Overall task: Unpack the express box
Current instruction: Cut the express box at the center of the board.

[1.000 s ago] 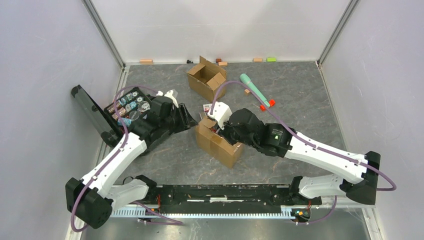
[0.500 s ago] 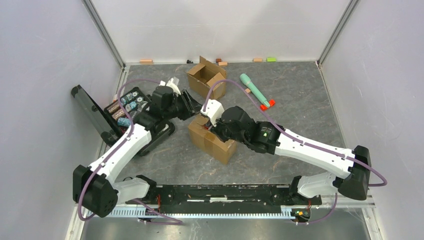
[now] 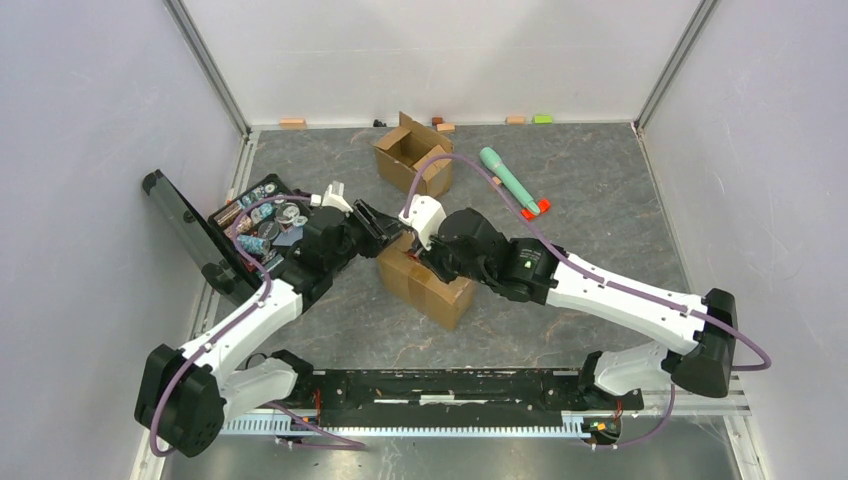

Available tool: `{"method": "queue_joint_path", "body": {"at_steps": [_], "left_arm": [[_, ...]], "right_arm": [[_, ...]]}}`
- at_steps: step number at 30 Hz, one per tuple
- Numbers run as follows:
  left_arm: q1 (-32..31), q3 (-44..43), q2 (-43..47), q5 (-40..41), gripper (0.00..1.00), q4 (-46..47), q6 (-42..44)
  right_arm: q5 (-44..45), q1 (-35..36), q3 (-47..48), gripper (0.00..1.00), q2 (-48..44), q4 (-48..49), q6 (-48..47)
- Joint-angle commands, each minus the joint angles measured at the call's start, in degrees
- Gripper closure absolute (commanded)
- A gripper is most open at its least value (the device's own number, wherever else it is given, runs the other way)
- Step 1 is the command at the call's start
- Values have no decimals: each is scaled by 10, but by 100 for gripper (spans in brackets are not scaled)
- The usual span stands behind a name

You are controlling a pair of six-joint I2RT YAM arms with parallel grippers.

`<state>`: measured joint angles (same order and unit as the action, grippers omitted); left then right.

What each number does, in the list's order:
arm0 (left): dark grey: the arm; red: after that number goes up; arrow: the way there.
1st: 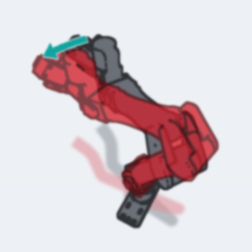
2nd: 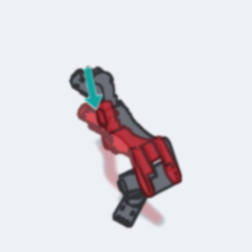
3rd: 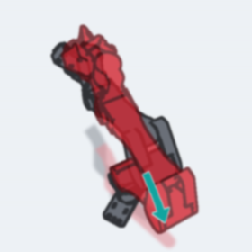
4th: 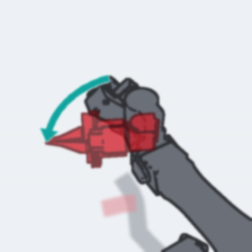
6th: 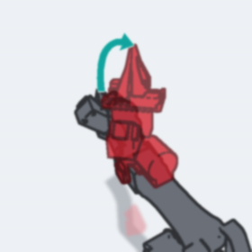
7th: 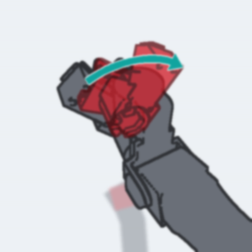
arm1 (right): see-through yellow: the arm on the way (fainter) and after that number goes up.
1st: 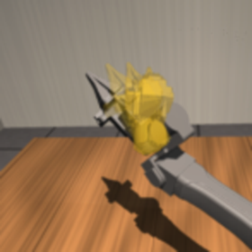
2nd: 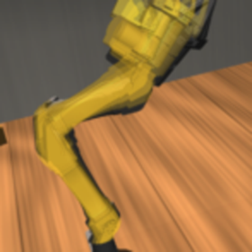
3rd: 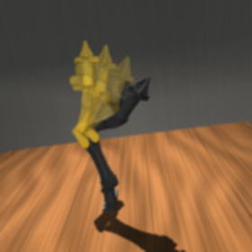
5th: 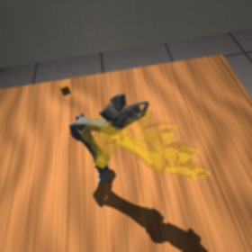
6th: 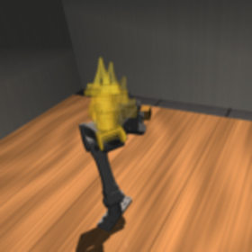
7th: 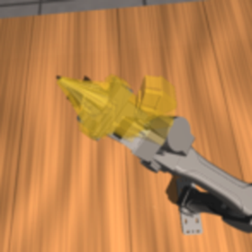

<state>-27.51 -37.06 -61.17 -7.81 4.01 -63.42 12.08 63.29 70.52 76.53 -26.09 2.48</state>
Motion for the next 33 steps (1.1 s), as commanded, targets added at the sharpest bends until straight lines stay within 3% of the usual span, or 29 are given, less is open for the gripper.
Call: {"method": "queue_joint_path", "body": {"at_steps": [1, 24, 33], "left_arm": [[-1, 37, 8, 71, 49, -37, 5], [0, 43, -23, 76, 50, -25, 34], [4, -24, -60, 60, 50, -36, 72]], "right_arm": [[0, 1, 59, 100, 13, -57, 25], [32, 1, 3, 100, -68, -156, 75], [55, 1, -33, 100, -70, -94, 91]]}}
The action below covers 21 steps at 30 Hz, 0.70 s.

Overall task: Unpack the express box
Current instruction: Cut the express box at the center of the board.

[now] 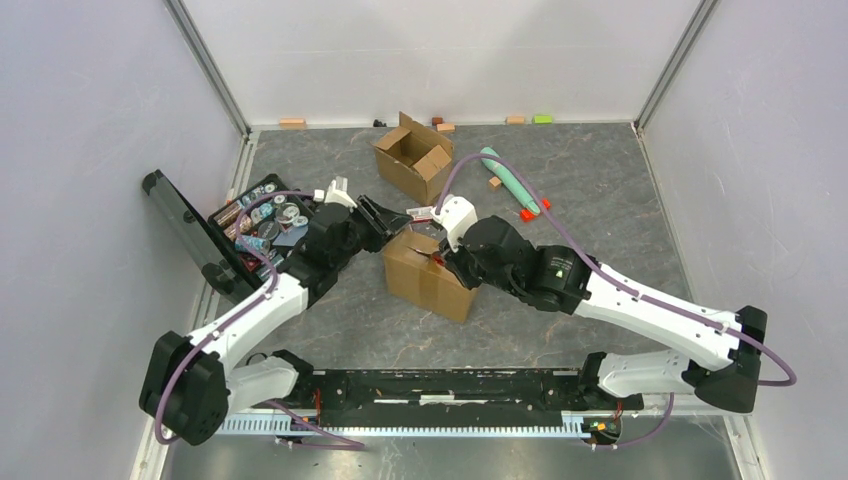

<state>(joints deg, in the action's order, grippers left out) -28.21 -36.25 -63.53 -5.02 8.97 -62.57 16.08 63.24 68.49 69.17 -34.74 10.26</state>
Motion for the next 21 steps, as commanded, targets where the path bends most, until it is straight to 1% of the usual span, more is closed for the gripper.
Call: {"method": "queue_joint_path", "body": {"at_steps": [1, 2, 8, 11, 14, 17, 21], "left_arm": [[14, -46, -43, 23, 50, -86, 71], [15, -63, -50, 19, 50, -86, 75], [25, -178, -60, -1, 50, -163, 128], [25, -202, -56, -28, 50, -171, 116], [23, -191, -49, -63, 49, -151, 78], [19, -156, -41, -75, 49, -116, 43], [16, -74, -38, -82, 49, -14, -14]], "right_arm": [[16, 1, -8, 100, 13, 3, 13], [17, 1, 0, 100, 24, 14, 14], [36, 1, 24, 100, 61, 76, 59], [44, 1, 29, 100, 72, 99, 82], [52, 1, 31, 100, 80, 108, 92], [52, 1, 36, 100, 84, 103, 92], [52, 1, 38, 100, 86, 89, 85]]}}
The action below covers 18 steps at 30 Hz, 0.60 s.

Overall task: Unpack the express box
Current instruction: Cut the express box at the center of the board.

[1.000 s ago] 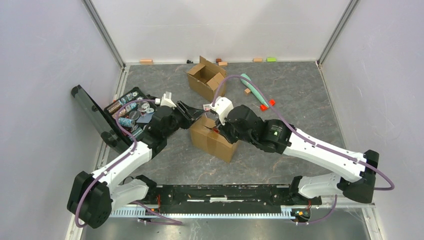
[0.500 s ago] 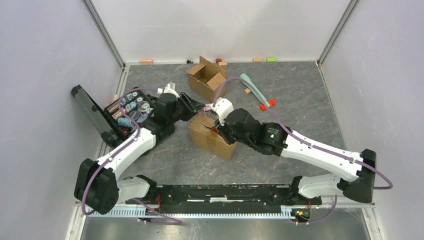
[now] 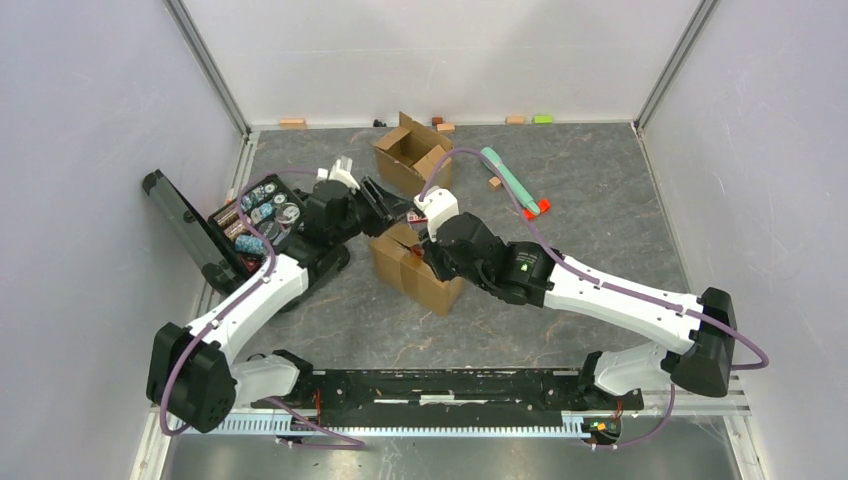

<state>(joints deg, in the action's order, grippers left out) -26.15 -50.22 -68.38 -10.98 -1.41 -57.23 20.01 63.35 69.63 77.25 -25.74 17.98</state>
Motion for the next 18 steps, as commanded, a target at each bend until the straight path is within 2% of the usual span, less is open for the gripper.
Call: {"method": "queue_joint_path", "body": {"at_steps": [1, 5, 11, 18], "left_arm": [[-6, 84, 13, -15, 48, 112, -81], [-7, 138, 23, 14, 48, 154, -100], [-6, 147, 35, 75, 48, 63, -78], [-2, 160, 14, 81, 48, 54, -67]], "right_arm": [[13, 0, 27, 100, 5, -4, 6], [14, 0, 27, 100, 3, -12, -3], [-6, 1, 60, 100, 8, -67, -32], [-18, 1, 83, 100, -9, -136, -60]]}}
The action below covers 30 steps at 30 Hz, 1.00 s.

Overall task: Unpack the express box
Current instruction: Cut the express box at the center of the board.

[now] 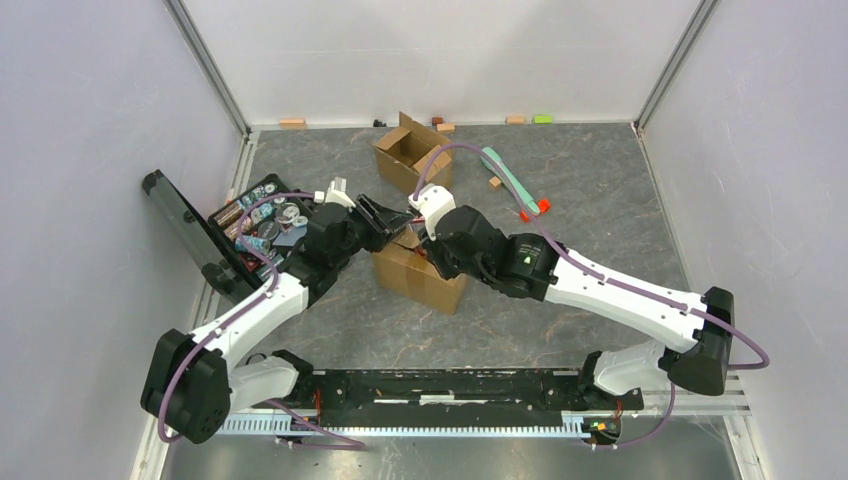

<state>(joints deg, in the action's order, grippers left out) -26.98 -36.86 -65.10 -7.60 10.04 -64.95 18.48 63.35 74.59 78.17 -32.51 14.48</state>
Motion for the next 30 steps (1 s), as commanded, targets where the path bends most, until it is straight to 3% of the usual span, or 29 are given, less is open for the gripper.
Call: {"method": "queue_joint_path", "body": {"at_steps": [1, 16, 30], "left_arm": [[7, 27, -22, 47, 48, -60, 11], [12, 19, -65, 5, 49, -40, 34], [15, 6, -77, -11, 50, -42, 51]], "right_arm": [[-4, 2, 30, 100, -21, -72, -30], [-17, 14, -15, 100, -48, -74, -80], [86, 46, -52, 100, -68, -97, -115]]}}
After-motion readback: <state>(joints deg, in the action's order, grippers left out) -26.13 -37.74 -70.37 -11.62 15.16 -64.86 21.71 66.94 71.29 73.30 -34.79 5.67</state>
